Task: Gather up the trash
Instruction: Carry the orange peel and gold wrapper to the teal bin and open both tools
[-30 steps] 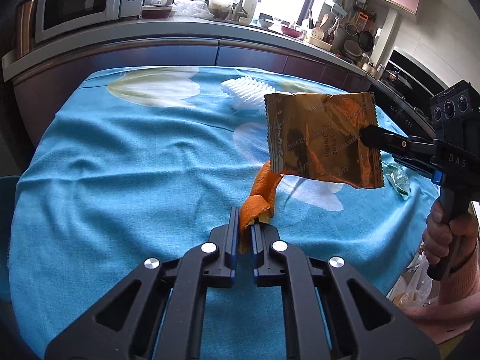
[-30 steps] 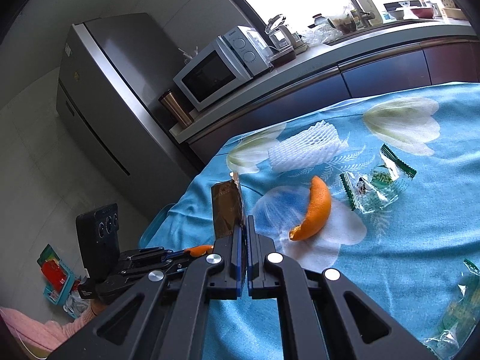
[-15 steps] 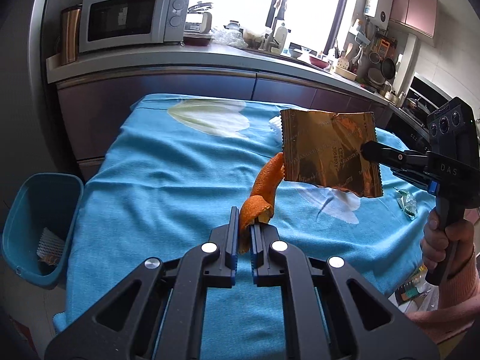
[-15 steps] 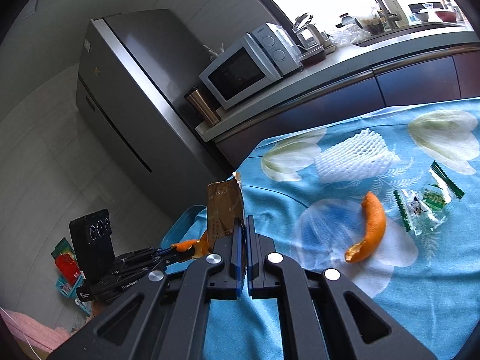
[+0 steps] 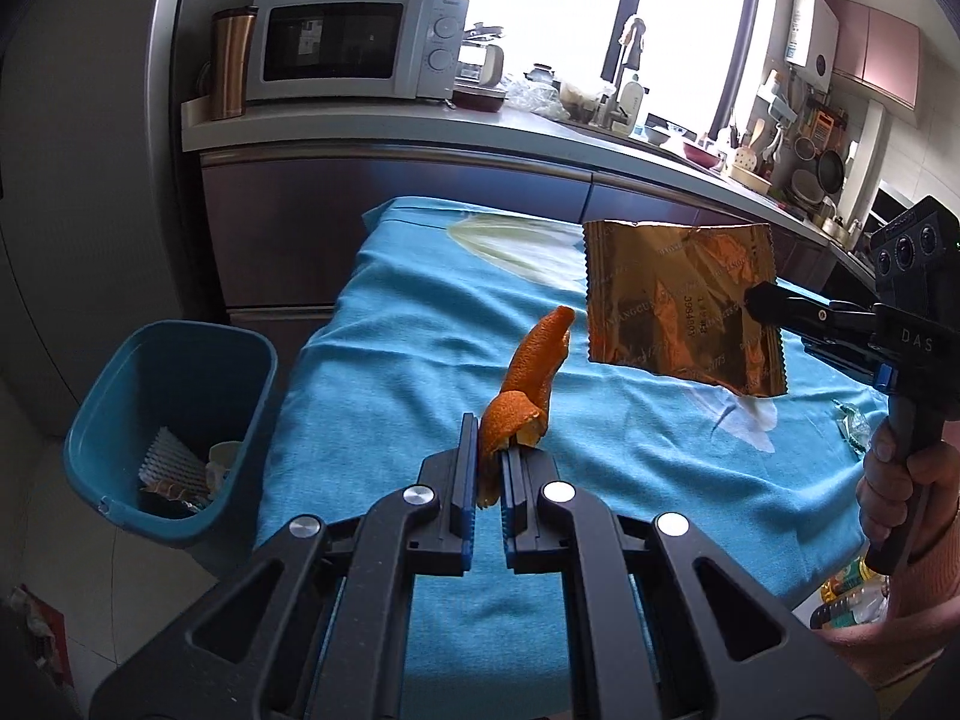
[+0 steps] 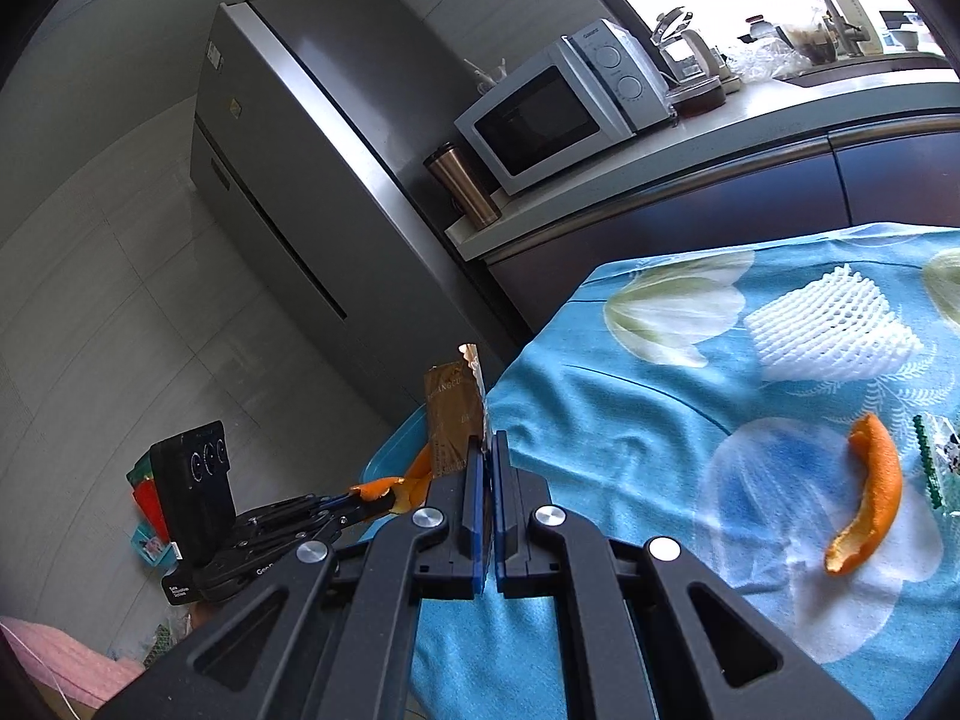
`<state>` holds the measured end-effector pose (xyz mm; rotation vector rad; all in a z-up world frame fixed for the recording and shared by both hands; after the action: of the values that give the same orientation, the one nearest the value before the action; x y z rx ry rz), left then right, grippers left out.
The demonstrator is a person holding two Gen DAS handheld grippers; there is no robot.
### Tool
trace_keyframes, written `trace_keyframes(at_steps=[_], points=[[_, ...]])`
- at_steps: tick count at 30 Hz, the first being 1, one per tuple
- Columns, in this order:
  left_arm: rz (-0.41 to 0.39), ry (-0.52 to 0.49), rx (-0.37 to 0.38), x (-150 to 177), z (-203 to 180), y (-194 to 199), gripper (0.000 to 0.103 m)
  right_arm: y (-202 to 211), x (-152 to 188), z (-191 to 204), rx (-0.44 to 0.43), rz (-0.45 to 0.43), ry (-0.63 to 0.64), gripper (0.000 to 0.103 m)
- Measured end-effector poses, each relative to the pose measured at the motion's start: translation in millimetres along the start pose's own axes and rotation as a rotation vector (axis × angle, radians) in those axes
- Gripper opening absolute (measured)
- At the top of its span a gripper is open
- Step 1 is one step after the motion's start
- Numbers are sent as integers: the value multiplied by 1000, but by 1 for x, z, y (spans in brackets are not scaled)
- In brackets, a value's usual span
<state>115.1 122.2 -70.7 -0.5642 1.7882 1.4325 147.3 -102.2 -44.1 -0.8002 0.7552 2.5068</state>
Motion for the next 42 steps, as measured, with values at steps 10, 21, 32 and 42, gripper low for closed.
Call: trace_keyframes(at_steps=[10, 21, 32, 42], points=[[-21, 73, -81, 8, 42, 22, 7, -41, -2, 16, -44, 63, 13, 2], [-27, 113, -151, 11, 70, 35, 7, -83, -1, 29, -72, 125, 25, 2], [-26, 141, -190, 16, 89, 41, 7, -113, 5, 40, -80, 174, 38, 2], [-20, 173, -227, 20, 107, 42, 7, -141, 3, 46, -67, 206, 41, 2]])
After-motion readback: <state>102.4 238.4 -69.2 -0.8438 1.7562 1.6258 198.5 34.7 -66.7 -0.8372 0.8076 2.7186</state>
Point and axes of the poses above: each gripper's, at about its wrist camera, not at the fingertips, and y roughly against the way its jaws point, z to its left, x to its underside, the point moved 4 cm from there along -y, roughly the way its jaws point, and after that the axes turned 8 degrees about -y, right-handed, at the moved point
